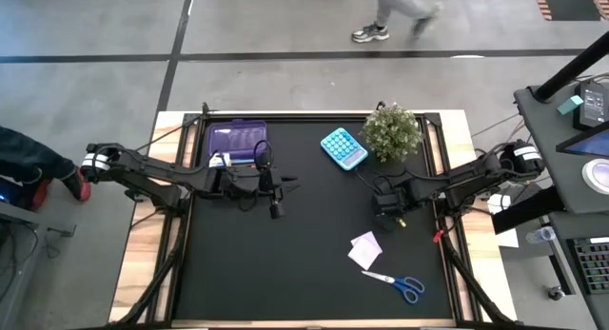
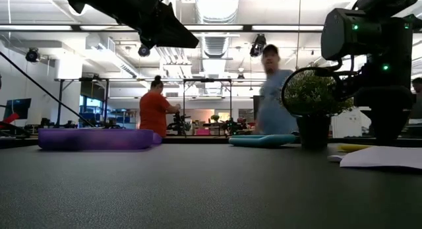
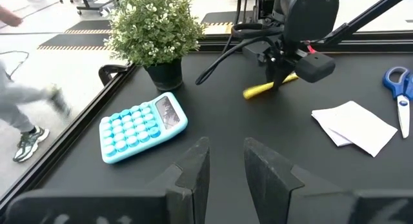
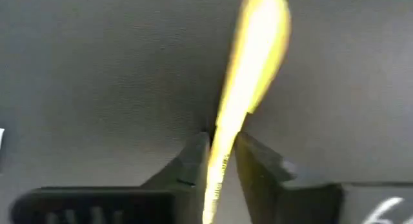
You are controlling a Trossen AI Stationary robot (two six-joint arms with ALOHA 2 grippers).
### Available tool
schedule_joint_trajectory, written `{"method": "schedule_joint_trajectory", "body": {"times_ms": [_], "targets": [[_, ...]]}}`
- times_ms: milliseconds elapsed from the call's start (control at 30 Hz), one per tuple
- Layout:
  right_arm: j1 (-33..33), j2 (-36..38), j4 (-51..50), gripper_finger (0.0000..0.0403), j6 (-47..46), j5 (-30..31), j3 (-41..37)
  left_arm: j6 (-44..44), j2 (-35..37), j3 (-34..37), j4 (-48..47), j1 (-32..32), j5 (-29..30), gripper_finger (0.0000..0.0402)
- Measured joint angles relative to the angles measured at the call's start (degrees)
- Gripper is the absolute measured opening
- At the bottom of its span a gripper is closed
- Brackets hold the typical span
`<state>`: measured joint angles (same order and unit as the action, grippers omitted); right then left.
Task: Pack school essentials
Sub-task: Put the yellow pen into the purple supply box
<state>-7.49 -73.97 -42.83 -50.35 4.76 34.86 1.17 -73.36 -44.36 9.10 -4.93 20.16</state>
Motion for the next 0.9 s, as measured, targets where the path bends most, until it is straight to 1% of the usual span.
{"method": "schedule_joint_trajectory", "body": {"times_ms": [67, 133, 233, 333, 500, 600, 700, 800, 900], "targets": [[0.0, 0.0, 0.1, 0.0032, 0.0, 0.0, -0.1, 0.0, 0.0, 0.0, 0.0, 0.0, 0.0, 0.0079], [0.0, 0.0, 0.1, 0.0020, 0.0, 0.1, -0.1, 0.0, 0.0, 0.0, 0.3, 0.0, 0.0, 0.0079], [0.0, 0.1, 0.1, 0.0023, 0.0, 0.2, -0.1, 0.1, 0.0, 0.1, 2.2, -0.4, -0.1, 0.0079], [-0.1, 1.1, -0.3, 0.0023, 0.6, 0.5, 0.3, 0.0, 0.0, 1.9, 7.7, -1.2, -0.2, 0.0079], [-1.8, 5.5, 4.0, 0.0023, 3.2, 6.9, 2.4, 0.0, 0.0, 6.6, 18.7, -2.6, -0.4, 0.0079], [-3.3, 8.5, 14.2, 0.0023, 7.7, 9.9, 2.3, 0.0, 0.0, 9.8, 25.3, -2.7, -0.6, 0.0079], [-4.7, 10.7, 29.6, 0.0023, 15.1, 12.8, 1.3, 0.0, 0.0, 12.4, 32.4, -2.7, -1.8, 0.0079], [-5.6, 10.6, 45.0, 0.0023, 23.2, 13.2, 0.2, 0.0, 0.0, 13.7, 36.5, -2.7, -3.8, 0.0079], [-6.0, 8.9, 61.0, 0.0023, 31.0, 13.3, -0.7, 0.0, 0.0, 14.0, 39.2, -2.7, -7.2, 0.0079]]}}
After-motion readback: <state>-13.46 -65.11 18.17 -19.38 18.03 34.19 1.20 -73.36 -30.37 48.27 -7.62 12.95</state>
